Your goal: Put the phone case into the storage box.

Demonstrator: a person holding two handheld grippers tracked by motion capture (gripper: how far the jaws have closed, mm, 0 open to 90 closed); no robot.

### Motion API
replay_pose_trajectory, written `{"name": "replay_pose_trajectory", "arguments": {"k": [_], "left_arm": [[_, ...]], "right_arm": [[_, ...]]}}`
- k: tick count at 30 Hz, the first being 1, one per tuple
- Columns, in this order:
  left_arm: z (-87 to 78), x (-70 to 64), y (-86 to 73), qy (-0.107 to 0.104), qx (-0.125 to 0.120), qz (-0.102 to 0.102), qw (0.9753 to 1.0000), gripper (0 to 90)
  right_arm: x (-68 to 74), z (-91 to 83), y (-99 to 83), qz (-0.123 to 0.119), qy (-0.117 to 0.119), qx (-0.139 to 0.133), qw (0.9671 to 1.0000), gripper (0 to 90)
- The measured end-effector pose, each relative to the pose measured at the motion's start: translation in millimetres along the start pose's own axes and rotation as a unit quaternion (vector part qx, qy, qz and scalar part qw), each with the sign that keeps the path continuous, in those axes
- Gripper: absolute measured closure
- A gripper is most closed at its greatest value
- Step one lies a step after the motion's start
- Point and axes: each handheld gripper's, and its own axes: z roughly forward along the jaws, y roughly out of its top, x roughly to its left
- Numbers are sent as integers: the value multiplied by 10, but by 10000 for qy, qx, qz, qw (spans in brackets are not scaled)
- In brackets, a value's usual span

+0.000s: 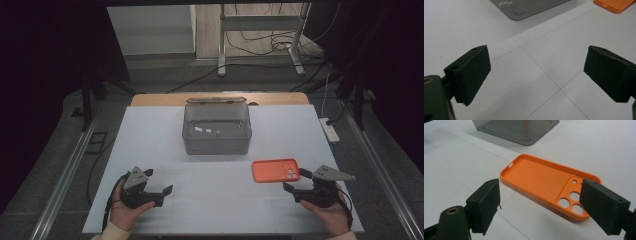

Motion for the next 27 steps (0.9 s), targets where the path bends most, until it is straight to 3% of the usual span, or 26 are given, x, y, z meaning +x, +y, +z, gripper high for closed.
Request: {"name": "replay_pose_trajectory", "arguments": {"k": [7,15,27], "left_arm": [[-32,19,-25,-1,-21,-27,10000,71],[-67,-36,-18,-61,-87,106,9999,71],[-13,11,12,-76,-54,102,9999,69]], "right_arm": [[-19,14,19,74,16,-20,10000,173],[31,37,52,-45,43,10,10000,174],[13,87,16,-80,126,125,9998,176]]}}
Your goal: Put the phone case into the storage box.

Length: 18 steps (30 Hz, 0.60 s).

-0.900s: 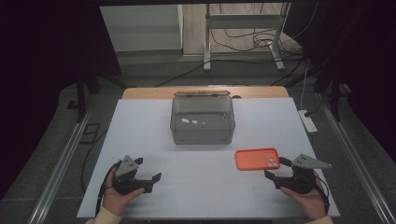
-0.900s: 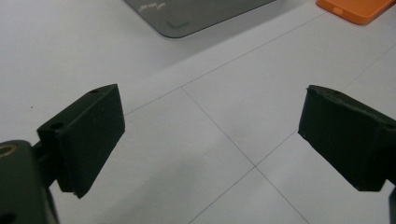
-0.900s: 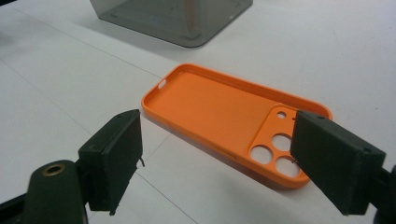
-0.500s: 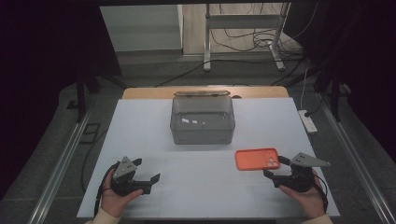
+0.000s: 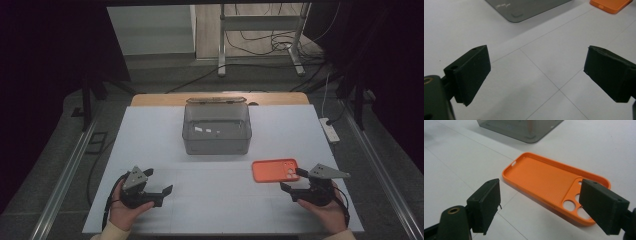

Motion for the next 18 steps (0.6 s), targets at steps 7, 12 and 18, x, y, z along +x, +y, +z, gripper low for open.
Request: {"name": "replay_pose_trajectory", "arguments": {"k": [7,12,18], "left_arm": [[80,-1,32,-48,65,9,10000,69],[99,0,26,-40,109,-18,9999,69],[74,-24,47,-23,70,108,9999,69]], "right_arm": [[18,-34,-52,-83,9,95,9999,176],[35,-66,-13,-161,-21,47,9999,176],[65,-17,12,-475,-2,225,9986,186]]}}
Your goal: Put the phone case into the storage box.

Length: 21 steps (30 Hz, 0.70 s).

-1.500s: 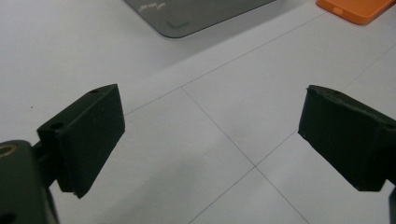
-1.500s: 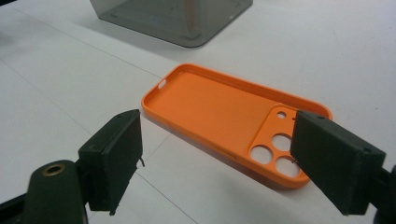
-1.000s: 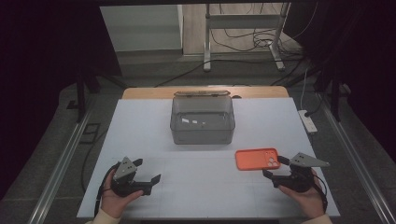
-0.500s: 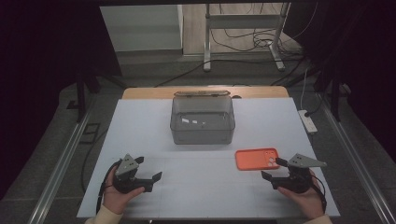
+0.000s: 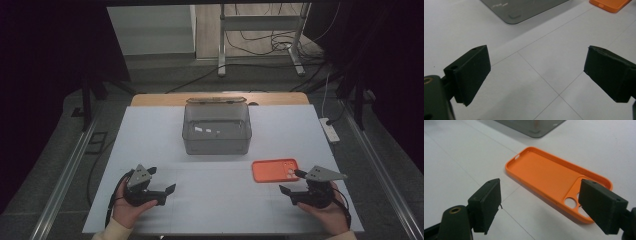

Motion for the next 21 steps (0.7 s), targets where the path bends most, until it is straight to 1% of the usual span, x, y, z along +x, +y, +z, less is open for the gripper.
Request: {"name": "replay_pose_trajectory", "arguments": {"k": [3,6,7,9,11,12,16,19,21], "left_arm": [[0,3,-5,-19,-6,-27,10000,69],[-10,-10,-12,-17,16,-3,10000,69],[-18,-19,-6,-13,5,14,10000,68],[-32,-27,0,-8,-8,31,10000,67],[-48,-32,-1,-1,-21,48,10000,67],[-52,-30,-3,6,-18,44,10000,68],[-39,-12,-7,5,-6,32,10000,68],[-32,-10,-4,26,-14,23,10000,70],[-35,-11,-10,13,-3,22,10000,70]], "right_arm": [[34,-4,6,-79,-23,85,9999,184],[48,-14,27,-66,-22,80,9999,189],[59,-12,60,-43,3,129,9999,194],[59,-10,70,-60,2,147,9999,195],[56,3,91,-23,56,164,9998,190],[56,17,108,-41,119,191,9997,182],[54,27,140,-108,133,245,9996,170],[47,27,180,-165,68,283,9994,166],[32,20,220,-286,34,354,9990,171]]}}
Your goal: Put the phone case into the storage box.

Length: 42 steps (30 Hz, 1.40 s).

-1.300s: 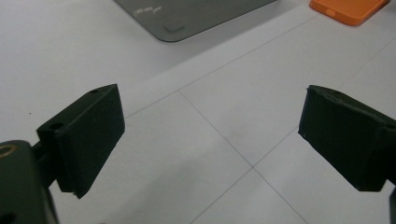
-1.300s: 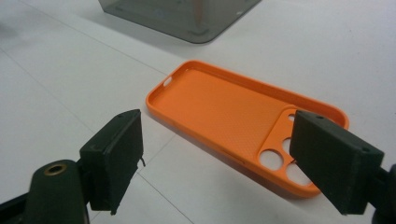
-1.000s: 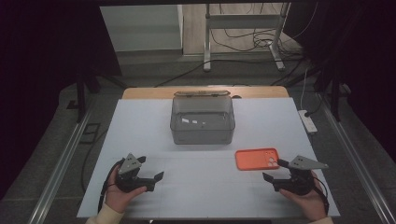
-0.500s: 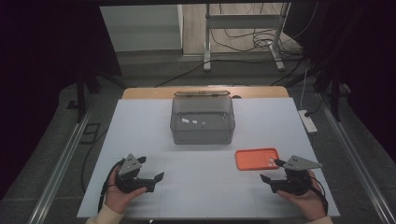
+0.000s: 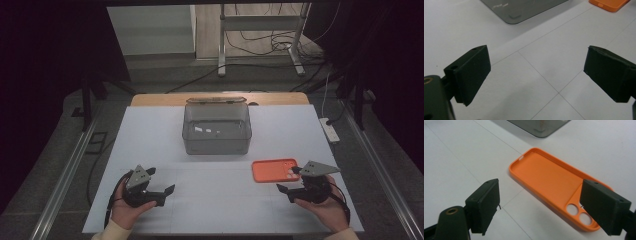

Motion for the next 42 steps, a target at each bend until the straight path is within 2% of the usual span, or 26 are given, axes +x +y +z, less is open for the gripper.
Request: {"name": "replay_pose_trajectory", "arguments": {"k": [4,8,16,19,20,21,23,27,28,31,32,34,39,42], "left_arm": [[-4,-15,-19,-8,36,1,10000,70],[2,-26,-8,-14,42,17,10000,70],[-2,-60,-14,-16,59,98,9999,70],[-12,-63,-21,-31,51,105,9999,70],[-12,-63,-21,-31,51,105,9999,70],[-12,-62,-23,-30,55,113,9999,70],[-12,-60,-26,-31,64,114,9999,70],[-7,-55,-28,-23,77,114,9999,70],[-3,-53,-26,-30,92,112,9999,70],[5,-54,-24,-34,98,123,9999,70],[9,-56,-23,-32,99,126,9999,70],[15,-58,-22,-37,108,132,9998,70],[24,-52,-23,-43,130,139,9998,70],[32,-54,-28,-50,147,143,9998,70]], "right_arm": [[-26,1,40,-147,23,93,9998,177],[-55,34,141,-460,39,269,9986,186],[-132,55,333,-664,76,324,9972,215],[-194,107,472,-865,112,477,9950,232],[-194,107,472,-865,112,477,9950,232],[-223,145,547,-980,146,618,9932,236],[-247,180,621,-1042,191,748,9916,236],[-285,230,716,-1142,248,913,9889,233],[-316,265,760,-1230,239,1050,9865,224],[-352,305,790,-1249,262,1178,9848,221],[-392,348,815,-1232,292,1343,9828,218],[-410,370,828,-1199,368,1434,9817,218],[-487,490,871,-1346,595,1711,9742,227],[-515,567,881,-1507,598,1904,9682,247]]}}
